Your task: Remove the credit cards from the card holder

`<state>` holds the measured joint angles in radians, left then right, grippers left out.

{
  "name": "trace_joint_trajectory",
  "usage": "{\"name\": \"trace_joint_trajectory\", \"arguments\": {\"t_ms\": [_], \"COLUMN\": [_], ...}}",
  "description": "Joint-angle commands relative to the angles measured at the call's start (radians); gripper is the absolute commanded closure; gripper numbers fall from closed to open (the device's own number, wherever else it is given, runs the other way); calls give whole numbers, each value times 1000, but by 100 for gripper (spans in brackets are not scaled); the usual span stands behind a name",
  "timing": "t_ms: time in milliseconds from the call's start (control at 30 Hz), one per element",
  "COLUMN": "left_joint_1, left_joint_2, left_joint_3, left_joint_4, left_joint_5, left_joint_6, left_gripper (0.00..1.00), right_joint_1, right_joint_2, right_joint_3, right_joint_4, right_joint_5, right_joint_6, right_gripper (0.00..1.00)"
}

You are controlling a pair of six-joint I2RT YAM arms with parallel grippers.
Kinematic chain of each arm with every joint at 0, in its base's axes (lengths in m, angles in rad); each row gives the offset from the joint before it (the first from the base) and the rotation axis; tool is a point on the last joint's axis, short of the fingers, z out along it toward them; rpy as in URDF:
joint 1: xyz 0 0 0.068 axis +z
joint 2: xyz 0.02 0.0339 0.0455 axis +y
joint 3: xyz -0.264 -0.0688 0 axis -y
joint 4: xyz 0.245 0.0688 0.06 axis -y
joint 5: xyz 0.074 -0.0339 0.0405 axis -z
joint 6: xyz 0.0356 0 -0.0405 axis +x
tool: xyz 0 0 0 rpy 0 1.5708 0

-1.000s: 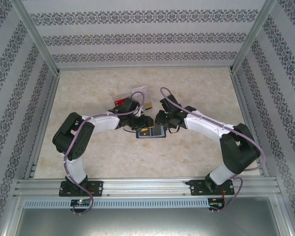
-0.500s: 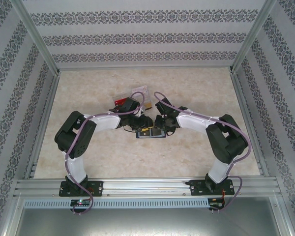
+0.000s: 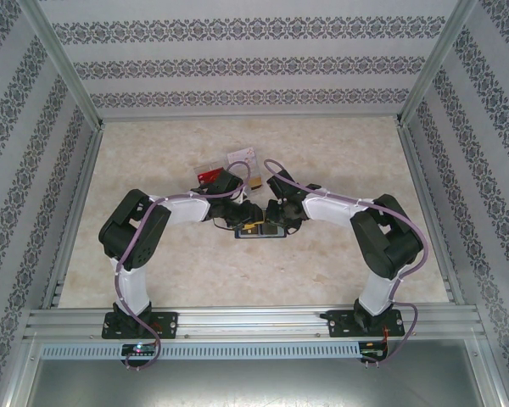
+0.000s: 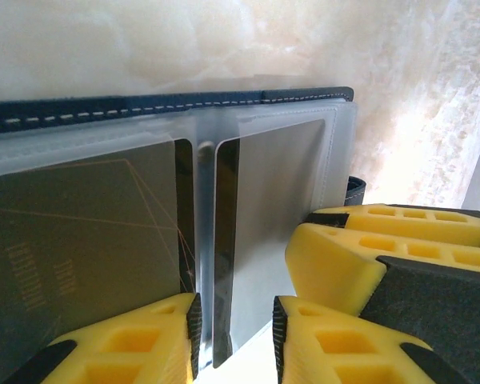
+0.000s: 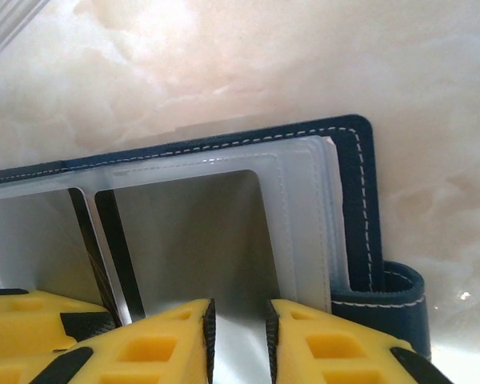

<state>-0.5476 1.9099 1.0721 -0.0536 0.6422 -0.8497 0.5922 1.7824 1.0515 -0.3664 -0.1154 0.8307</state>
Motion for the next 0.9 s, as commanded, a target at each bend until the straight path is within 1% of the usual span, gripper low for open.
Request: {"name": "trace_joint_trajectory", "arguments": {"t_ms": [0, 167, 533, 733, 867], "left_joint_1": [7, 7, 9, 9, 9], "left_joint_2": [21, 20, 19, 19, 20], "left_joint_3": [13, 9, -1, -1, -3], "left_joint_4": [-51, -64, -66, -70, -72], "left_joint_5": [-24, -41, -46, -48, -48], "left_joint_6": [13, 21, 23, 23, 23], "left_gripper": [68, 69, 71, 71, 71], "right_joint_1": [-12, -23, -21, -20, -20], "right_joint_2": [10, -55, -33, -95, -101], "right_joint_3": [-17, -39, -42, -56, -41], "right_joint_4": [14, 55, 37, 67, 28], "right_joint_5": [-30, -50, -22, -23, 12], "right_joint_6": [-5, -15, -14, -24, -40], "right_gripper": [73, 73, 74, 74, 73]}}
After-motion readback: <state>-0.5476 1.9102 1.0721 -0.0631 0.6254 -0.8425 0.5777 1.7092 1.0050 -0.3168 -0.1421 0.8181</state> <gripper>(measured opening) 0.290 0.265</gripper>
